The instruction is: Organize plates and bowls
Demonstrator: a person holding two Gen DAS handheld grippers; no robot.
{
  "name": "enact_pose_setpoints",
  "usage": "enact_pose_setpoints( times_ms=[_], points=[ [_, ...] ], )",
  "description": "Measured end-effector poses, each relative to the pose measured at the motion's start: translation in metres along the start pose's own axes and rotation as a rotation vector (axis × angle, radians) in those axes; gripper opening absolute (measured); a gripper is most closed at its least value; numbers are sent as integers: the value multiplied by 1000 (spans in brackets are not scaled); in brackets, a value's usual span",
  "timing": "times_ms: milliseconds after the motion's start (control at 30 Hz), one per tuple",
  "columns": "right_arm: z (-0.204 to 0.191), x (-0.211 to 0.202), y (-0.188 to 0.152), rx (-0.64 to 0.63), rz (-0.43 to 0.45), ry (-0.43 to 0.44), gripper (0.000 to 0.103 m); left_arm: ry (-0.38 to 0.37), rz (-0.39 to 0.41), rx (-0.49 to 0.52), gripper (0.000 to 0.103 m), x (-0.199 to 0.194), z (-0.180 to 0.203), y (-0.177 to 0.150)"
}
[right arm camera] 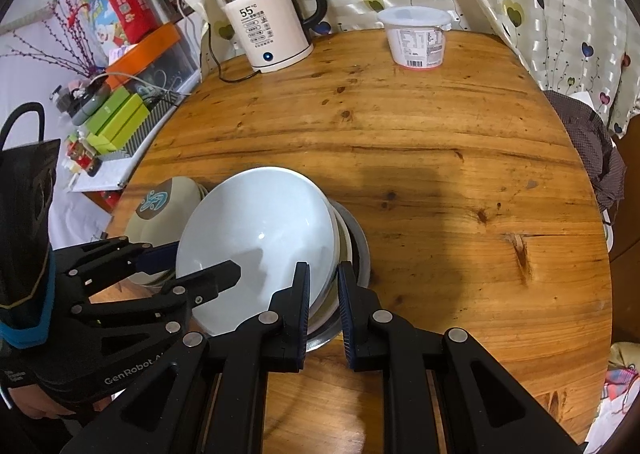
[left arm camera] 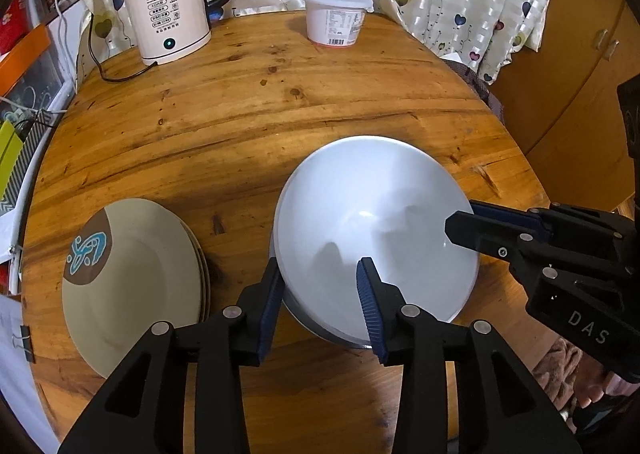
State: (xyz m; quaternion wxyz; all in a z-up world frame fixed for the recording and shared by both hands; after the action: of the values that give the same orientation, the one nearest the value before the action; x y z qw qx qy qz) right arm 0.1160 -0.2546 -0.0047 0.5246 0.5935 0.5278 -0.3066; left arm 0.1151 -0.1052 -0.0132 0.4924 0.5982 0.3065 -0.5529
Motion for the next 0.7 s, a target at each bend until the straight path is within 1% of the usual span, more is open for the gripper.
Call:
enact_pose_setpoints(
  times_ms=[133, 300, 500, 567, 700],
  points=[
    [2, -1, 0, 6, 1, 3, 15, -13, 22, -1, 39, -3, -1, -1],
    [2, -6, -1, 6, 19, 11, 15, -40, 60, -28, 39, -9, -9, 0],
    [4, -7, -1, 6, 27, 3, 15, -73, 72, -62, 39, -6, -16, -2],
    [4, -5, -2, -2, 27, 2, 12, -88, 75, -62, 39, -4, -15, -3],
    [5, -4, -1, -5, 39, 0, 11, -103, 84, -60, 39, -3, -12, -4]
  ],
)
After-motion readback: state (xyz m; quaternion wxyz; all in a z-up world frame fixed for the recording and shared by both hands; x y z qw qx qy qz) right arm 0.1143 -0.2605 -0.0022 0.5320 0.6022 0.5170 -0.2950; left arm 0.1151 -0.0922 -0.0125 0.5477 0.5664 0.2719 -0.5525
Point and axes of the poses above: each gripper's, at about its wrist camera, not at the fingertips, and x roughly the way its jaws point, z to its right, y to its top, the point moved 2 cm from there along x, roughly the way its jaws point, and after that the axes turned 13 degrees about -z, right-handed, at the moved point
